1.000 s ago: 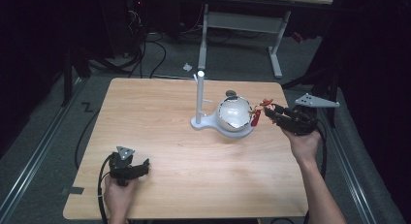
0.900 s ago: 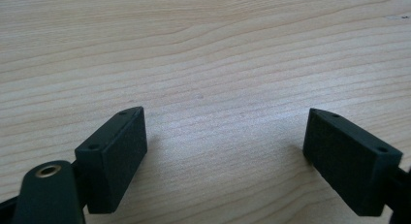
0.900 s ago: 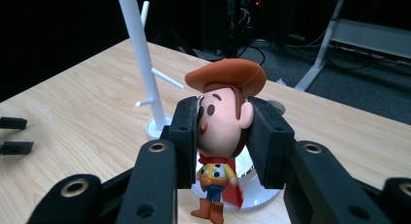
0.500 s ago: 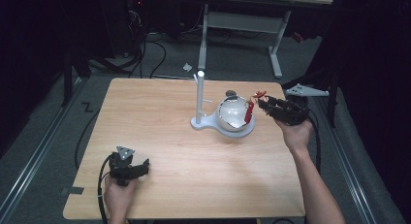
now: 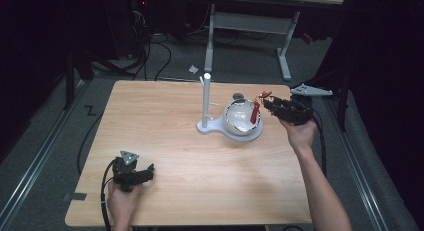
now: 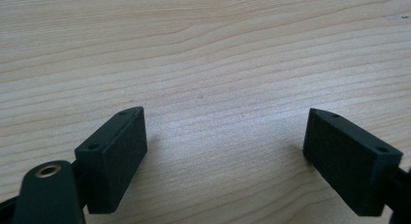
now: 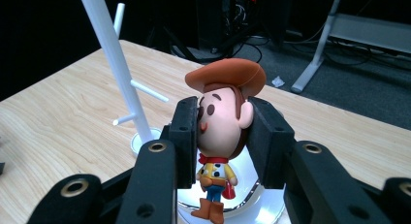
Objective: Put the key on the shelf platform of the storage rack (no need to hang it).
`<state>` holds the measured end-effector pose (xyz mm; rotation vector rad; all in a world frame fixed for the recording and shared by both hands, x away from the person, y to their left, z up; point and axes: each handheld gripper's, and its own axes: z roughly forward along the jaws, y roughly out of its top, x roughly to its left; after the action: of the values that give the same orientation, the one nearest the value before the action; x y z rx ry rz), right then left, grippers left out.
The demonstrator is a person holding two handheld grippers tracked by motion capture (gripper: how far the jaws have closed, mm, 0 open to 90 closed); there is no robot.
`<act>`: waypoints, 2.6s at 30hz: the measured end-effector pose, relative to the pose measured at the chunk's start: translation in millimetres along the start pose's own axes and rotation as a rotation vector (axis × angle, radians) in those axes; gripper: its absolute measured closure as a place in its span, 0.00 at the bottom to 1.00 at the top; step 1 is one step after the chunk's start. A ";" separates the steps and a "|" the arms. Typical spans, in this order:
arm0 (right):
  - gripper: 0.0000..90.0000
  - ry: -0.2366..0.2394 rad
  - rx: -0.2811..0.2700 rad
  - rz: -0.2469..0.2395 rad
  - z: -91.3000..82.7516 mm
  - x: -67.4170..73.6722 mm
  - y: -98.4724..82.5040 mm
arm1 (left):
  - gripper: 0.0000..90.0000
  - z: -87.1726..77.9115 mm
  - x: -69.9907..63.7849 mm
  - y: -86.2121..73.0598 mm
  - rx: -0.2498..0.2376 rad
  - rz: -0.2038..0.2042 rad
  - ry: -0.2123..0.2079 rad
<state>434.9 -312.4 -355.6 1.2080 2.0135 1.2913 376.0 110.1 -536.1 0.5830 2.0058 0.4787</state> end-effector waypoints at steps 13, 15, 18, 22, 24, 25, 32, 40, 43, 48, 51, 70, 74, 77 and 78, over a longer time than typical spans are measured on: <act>0.74 0.020 0.048 -0.014 22.2 3.1 -7.0 | 0.18 0.0 0.0 0.0 0.000 0.000 0.000; 0.74 0.021 0.055 -0.017 24.2 3.9 -7.8 | 0.18 0.0 0.4 0.1 0.001 0.005 -0.002; 0.74 0.031 0.066 -0.021 29.9 6.1 -10.3 | 0.18 0.1 0.8 0.3 0.000 0.012 -0.005; 0.74 0.041 0.083 -0.025 38.1 10.2 -12.2 | 0.18 0.1 1.1 0.4 0.001 0.018 -0.007; 0.74 0.043 0.092 -0.026 41.6 10.9 -13.4 | 0.18 0.1 1.1 0.4 0.001 0.017 -0.007; 0.74 0.045 0.095 -0.022 43.2 11.1 -14.2 | 0.18 0.1 1.1 0.4 0.001 0.018 -0.007; 0.74 0.055 0.119 -0.029 54.4 14.6 -19.3 | 0.18 0.1 1.2 0.4 0.001 0.018 -0.007; 0.74 0.055 0.155 -0.016 71.1 15.2 -33.8 | 0.18 0.1 1.1 0.4 0.001 0.017 -0.007; 0.74 0.053 0.181 -0.009 78.9 13.2 -40.0 | 0.18 0.0 0.9 0.4 0.000 0.015 -0.005; 0.74 0.055 0.190 -0.001 84.2 13.7 -42.0 | 0.18 0.1 1.0 0.4 0.001 0.016 -0.006; 0.74 0.055 0.203 -0.005 90.0 13.8 -45.0 | 0.18 0.1 1.1 0.4 0.001 0.017 -0.007; 0.66 0.033 0.269 0.019 113.6 13.1 -56.8 | 0.18 0.0 1.0 0.5 0.000 0.016 -0.006; 0.65 0.029 0.253 0.021 109.0 12.8 -54.8 | 0.18 0.1 1.1 0.5 0.000 0.016 -0.006; 0.65 0.026 0.245 0.015 105.6 12.4 -53.8 | 0.18 0.0 1.0 0.4 0.001 0.016 -0.006; 0.65 0.025 0.242 0.011 103.7 12.3 -53.4 | 0.18 0.0 1.0 0.4 0.000 0.016 -0.006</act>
<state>483.3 -260.9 -449.2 1.3159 2.2348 1.0958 375.7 111.1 -536.6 0.6000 1.9972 0.4860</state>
